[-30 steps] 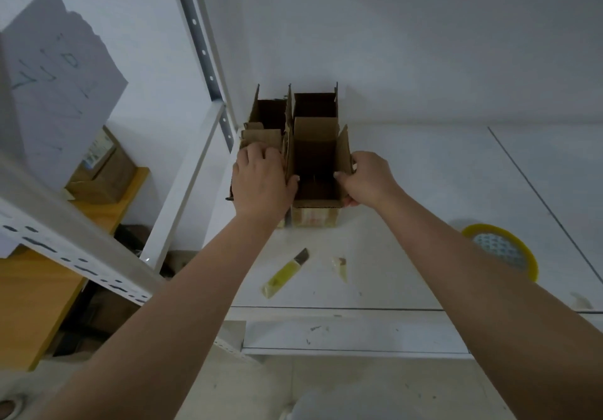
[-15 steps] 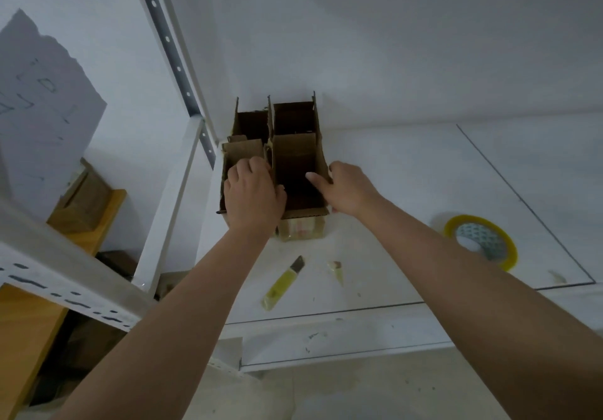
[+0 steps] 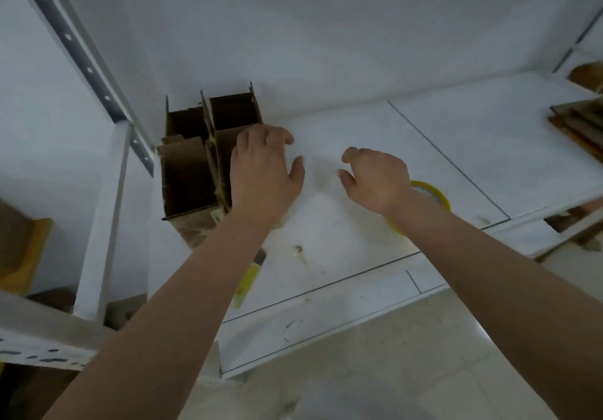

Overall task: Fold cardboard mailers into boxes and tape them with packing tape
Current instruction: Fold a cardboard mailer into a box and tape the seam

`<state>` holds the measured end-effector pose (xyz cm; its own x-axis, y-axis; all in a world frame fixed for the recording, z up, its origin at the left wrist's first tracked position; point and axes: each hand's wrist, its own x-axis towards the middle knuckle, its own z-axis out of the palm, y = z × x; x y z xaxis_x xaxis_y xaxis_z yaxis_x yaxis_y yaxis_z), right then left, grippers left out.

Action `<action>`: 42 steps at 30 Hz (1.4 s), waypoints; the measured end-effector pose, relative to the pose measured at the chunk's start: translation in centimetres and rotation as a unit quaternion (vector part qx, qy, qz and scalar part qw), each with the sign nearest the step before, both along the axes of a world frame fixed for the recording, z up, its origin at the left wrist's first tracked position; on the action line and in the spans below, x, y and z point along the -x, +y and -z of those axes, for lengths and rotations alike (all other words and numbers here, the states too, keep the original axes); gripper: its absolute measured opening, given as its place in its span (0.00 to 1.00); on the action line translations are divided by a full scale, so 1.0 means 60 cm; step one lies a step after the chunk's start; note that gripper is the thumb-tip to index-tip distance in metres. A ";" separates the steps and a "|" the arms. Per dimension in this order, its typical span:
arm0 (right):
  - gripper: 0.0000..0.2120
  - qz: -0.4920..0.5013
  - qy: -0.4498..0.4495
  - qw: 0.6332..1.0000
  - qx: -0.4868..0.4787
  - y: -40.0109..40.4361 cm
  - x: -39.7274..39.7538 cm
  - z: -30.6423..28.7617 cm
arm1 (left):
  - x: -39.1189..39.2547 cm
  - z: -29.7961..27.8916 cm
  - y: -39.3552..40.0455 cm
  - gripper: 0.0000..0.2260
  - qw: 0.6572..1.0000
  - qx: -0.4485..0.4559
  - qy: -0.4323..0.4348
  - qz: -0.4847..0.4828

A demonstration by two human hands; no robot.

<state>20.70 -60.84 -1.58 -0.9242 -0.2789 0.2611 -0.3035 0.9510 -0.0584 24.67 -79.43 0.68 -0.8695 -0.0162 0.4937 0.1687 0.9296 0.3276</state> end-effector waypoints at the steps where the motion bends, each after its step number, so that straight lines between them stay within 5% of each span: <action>1: 0.16 0.012 -0.003 1.000 -0.004 0.019 -0.004 0.001 | 0.001 0.002 0.022 0.14 1.000 0.007 -0.004 0.022; 27: 0.14 0.222 -0.017 0.974 -0.038 0.781 -0.104 -0.019 | 0.065 0.035 0.821 0.15 0.944 0.119 -0.057 0.303; 42: 0.14 0.319 -0.034 0.947 -0.011 1.029 0.053 0.018 | 0.277 0.065 1.094 0.14 0.912 0.166 -0.049 0.372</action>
